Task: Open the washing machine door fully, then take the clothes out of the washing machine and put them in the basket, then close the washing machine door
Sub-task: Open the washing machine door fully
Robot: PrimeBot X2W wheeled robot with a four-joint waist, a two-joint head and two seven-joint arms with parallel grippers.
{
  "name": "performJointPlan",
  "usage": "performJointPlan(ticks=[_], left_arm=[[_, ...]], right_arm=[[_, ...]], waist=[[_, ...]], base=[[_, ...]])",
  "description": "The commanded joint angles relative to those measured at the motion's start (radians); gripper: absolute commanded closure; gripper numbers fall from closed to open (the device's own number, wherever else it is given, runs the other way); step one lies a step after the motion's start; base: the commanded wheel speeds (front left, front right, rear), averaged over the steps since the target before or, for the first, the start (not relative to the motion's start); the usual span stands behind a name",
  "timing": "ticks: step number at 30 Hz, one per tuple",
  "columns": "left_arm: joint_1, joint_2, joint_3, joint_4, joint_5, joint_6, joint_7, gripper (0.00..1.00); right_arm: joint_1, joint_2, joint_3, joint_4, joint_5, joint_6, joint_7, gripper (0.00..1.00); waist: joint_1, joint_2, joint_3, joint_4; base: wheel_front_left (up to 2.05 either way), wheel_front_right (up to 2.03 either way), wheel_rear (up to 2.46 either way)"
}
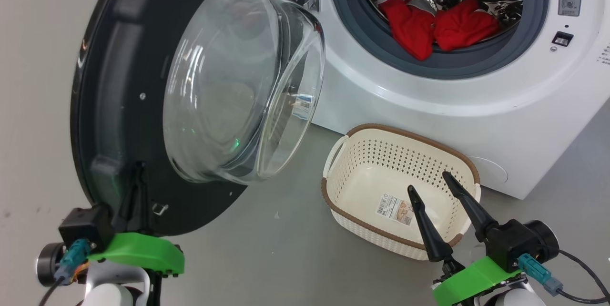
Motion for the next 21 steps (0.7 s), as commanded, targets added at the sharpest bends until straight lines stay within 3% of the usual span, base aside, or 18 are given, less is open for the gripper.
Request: performJointPlan(ticks=[1,21], left_arm=[[-0.046,0.044,0.063,-0.004,-0.011,0.018,-0.015,1.0],[-0.158,0.047,0.147,0.173,-0.075,-0.031,-0.081,1.0]], right_arm=[[-0.029,0.002,0.022,-0.021,-0.012,0.006,-0.006,0.0],[-0.034,0.002,-0.003,-0.053,-0.048,0.006,0.017,0.0]], waist=[[0.0,0.0,0.002,0.0],[0.0,0.0,0.041,-0.007]], base=[[0.0,0.0,0.0],[0.0,0.0,0.0]])
